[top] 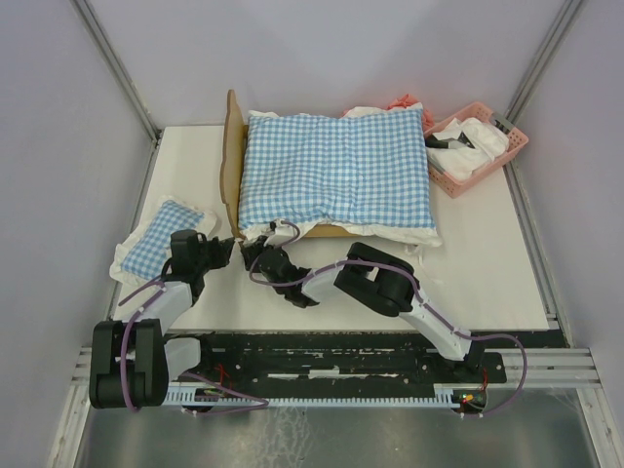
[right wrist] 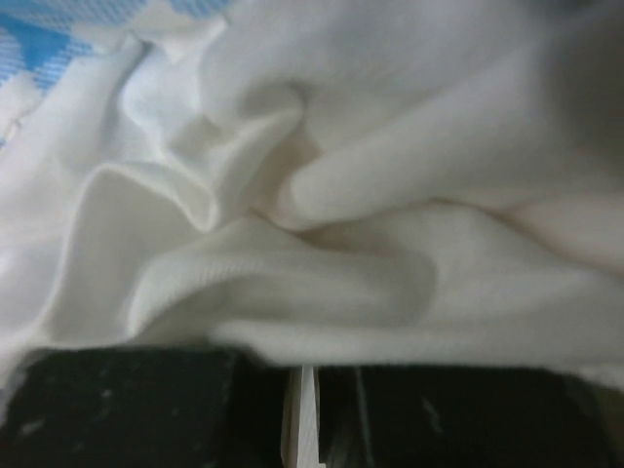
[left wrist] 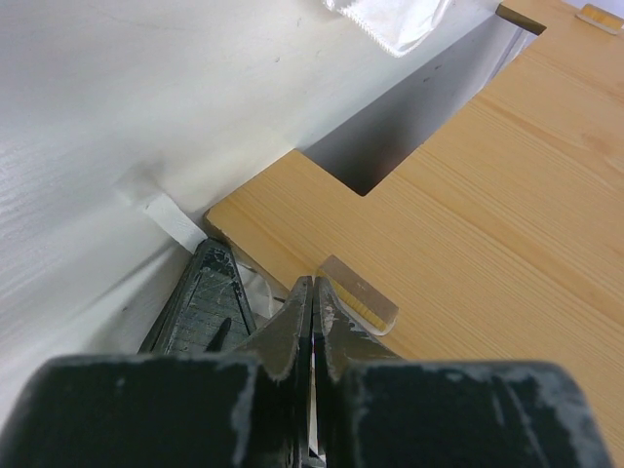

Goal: Set up the pet bed
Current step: Tie the ropes to the bed frame.

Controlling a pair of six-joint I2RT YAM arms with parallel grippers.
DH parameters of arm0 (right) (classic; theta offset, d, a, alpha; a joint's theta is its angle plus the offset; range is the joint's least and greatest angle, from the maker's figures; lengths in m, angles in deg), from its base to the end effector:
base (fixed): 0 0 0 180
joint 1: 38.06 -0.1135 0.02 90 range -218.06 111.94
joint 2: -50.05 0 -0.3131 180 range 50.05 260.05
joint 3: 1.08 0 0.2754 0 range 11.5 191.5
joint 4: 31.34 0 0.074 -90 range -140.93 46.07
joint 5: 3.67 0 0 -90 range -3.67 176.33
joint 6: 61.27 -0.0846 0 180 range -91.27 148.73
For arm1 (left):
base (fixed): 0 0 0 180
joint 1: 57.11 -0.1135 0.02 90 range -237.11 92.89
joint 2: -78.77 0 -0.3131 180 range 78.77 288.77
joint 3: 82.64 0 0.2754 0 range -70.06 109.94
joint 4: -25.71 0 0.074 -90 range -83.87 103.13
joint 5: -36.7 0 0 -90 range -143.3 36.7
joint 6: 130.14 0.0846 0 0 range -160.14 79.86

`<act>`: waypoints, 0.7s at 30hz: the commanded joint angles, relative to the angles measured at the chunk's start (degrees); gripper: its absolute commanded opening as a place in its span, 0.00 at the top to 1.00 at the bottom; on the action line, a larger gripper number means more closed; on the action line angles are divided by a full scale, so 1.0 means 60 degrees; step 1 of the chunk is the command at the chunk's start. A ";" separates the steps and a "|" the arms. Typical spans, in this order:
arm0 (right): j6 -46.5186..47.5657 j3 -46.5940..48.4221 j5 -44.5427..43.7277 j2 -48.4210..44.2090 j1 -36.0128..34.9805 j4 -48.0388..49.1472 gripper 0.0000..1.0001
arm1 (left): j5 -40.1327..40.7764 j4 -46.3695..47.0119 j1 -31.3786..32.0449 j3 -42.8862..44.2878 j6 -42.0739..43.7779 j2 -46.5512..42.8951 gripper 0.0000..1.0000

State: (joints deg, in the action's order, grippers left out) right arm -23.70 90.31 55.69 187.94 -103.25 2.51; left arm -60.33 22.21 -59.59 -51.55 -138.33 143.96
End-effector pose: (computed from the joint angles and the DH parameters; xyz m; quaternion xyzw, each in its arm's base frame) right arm 0.2846 0.5130 0.0915 0.0804 0.7666 0.4088 0.4886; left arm 0.2420 0.0001 0.1469 -0.6721 0.5925 -0.3637 0.2549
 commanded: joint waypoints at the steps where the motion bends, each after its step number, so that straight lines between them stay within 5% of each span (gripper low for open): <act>1: 0.0235 0.0343 0.0111 0.0179 -0.0004 0.0236 0.94 | 0.0157 0.0186 0.0036 0.0372 -0.0295 -0.0131 0.97; 21: 0.1935 -0.0936 0.0326 -0.0585 -0.0012 0.0668 0.98 | 0.1304 0.0159 0.0021 0.0575 0.0958 -0.1231 0.97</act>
State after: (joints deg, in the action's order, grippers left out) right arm -15.46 86.20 56.81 186.97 -103.25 6.22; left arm -55.08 22.21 -59.29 -50.53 -136.51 137.64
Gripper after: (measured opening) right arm 0.026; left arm 0.034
